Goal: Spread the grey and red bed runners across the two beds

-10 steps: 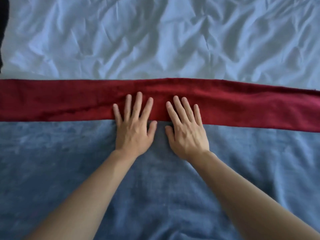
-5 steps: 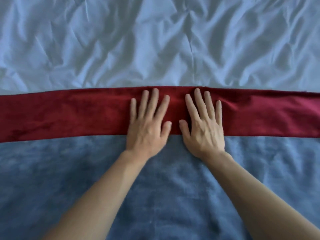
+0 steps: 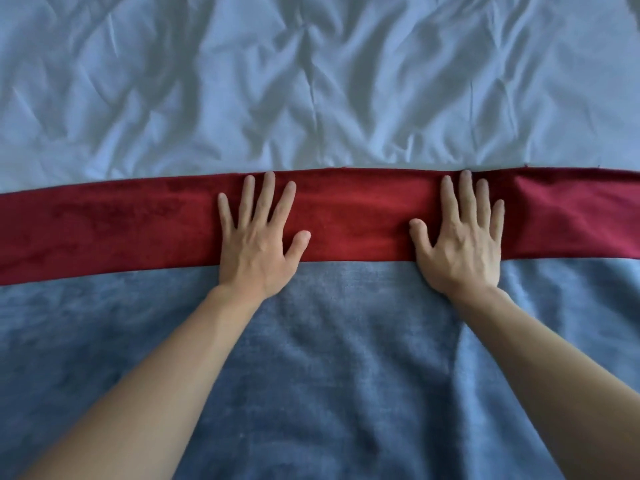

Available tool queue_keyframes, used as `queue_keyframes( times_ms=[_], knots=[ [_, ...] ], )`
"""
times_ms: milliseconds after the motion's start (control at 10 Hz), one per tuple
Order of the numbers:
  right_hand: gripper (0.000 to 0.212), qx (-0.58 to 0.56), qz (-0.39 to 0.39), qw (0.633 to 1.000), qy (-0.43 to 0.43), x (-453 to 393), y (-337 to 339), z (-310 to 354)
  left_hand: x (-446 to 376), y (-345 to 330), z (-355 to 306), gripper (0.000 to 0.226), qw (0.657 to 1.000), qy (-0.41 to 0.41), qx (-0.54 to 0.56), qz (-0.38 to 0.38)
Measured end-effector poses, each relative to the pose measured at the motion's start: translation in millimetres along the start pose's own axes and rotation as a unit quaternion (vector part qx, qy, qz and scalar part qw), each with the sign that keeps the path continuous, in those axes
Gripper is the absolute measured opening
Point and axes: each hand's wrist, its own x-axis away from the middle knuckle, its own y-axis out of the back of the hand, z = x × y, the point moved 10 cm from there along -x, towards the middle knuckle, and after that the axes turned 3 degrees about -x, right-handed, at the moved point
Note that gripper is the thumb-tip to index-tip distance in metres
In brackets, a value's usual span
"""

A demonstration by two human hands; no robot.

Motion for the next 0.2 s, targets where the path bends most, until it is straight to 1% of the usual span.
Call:
queue_keyframes(
  times_ms=[100,200],
  knots=[
    [0.074,-0.029,-0.014,0.998,0.045,4,12,37,5,16,1,0.073,0.999,0.019,0.030,0.002],
    [0.067,-0.051,-0.001,0.993,0.106,17,22,80,18,42,0,0.072,0.998,0.033,0.056,-0.016]
  ],
)
